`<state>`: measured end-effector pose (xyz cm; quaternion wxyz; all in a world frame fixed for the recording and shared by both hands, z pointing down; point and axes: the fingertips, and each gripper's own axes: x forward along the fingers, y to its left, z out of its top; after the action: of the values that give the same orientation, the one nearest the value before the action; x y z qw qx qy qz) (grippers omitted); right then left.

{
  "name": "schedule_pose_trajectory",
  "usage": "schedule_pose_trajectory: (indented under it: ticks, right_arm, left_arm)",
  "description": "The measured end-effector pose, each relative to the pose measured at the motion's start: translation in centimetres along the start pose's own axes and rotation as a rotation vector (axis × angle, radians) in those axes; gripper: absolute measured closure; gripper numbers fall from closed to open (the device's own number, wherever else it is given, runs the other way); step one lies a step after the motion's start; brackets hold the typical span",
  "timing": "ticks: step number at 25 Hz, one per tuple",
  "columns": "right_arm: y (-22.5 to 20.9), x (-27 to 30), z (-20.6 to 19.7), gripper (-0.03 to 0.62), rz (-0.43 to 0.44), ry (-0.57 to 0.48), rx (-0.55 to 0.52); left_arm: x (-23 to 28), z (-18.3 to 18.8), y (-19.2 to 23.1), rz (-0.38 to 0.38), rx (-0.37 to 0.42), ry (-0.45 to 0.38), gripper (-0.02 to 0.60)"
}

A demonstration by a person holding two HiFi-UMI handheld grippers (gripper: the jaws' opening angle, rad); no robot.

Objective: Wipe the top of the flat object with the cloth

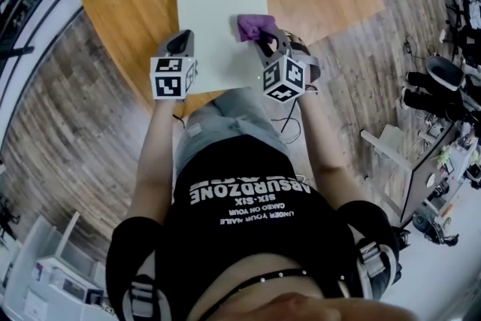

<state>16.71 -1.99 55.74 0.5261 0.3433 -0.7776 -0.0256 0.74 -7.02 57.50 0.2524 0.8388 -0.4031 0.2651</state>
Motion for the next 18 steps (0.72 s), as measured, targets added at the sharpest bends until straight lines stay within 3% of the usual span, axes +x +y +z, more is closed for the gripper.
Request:
schedule_pose_trajectory:
  ticks: [18]
  right_arm:
    - [4.3, -3.0, -1.4, 0.491, 0.03, 0.001, 0.008]
  left_arm:
    - [0.0, -0.1, -0.2, 0.02, 0.03, -0.022, 0.565]
